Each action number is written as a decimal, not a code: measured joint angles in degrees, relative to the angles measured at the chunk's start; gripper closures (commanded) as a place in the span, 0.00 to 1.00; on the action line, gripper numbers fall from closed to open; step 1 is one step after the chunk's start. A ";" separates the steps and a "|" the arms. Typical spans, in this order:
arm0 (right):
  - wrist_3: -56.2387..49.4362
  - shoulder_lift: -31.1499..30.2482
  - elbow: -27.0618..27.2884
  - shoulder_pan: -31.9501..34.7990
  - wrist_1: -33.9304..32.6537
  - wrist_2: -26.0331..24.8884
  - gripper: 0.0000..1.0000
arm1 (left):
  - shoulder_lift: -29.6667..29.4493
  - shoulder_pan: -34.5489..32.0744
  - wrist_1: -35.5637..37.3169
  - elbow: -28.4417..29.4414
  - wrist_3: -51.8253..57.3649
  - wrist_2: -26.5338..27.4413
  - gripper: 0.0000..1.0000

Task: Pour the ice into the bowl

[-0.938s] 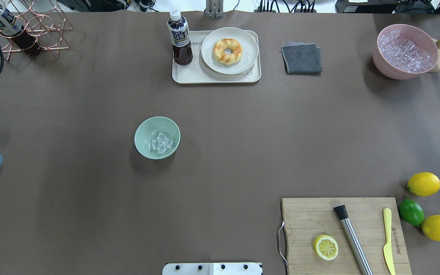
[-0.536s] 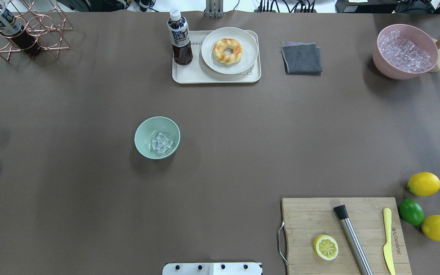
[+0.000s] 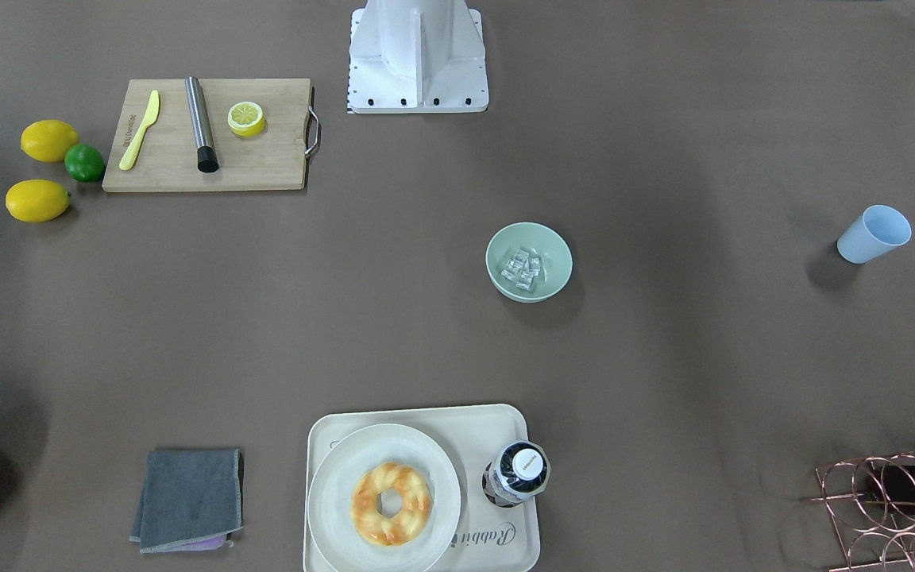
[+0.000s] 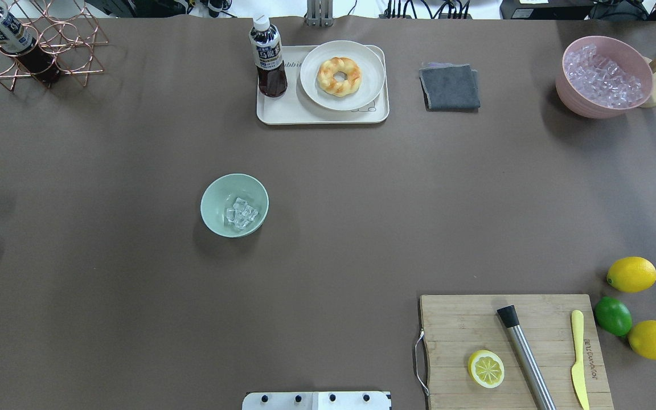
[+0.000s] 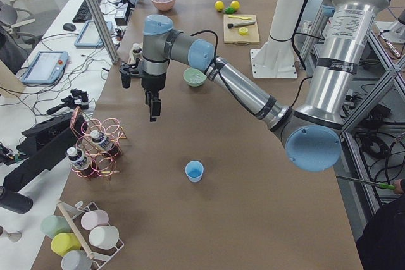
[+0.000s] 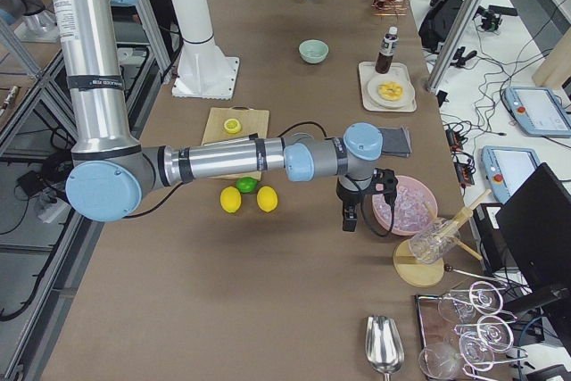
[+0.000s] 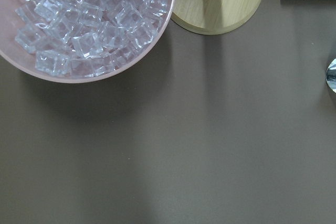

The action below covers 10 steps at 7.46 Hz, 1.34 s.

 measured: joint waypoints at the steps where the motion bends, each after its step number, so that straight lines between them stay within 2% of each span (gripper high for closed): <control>1: -0.40 0.06 -0.24 0.03 -0.04 0.02 0.01 | 0.54 -2.47 0.07 0.89 5.02 -4.97 0.03; 3: -0.71 0.10 -0.56 0.05 -0.07 0.03 0.01 | 2.51 -6.81 -0.36 5.04 17.55 -9.82 0.03; 6: -0.50 0.30 -0.58 0.02 -0.16 -0.05 0.01 | 4.62 -11.85 -9.34 18.70 33.26 -15.76 0.03; 8: -0.49 0.32 -0.44 0.01 -0.20 -0.05 0.01 | 8.59 -12.45 -16.53 23.20 36.08 -17.48 0.03; 10: -0.46 0.24 -0.21 0.05 -0.25 -0.06 0.01 | 9.60 -12.11 -23.00 29.28 37.70 -17.71 0.03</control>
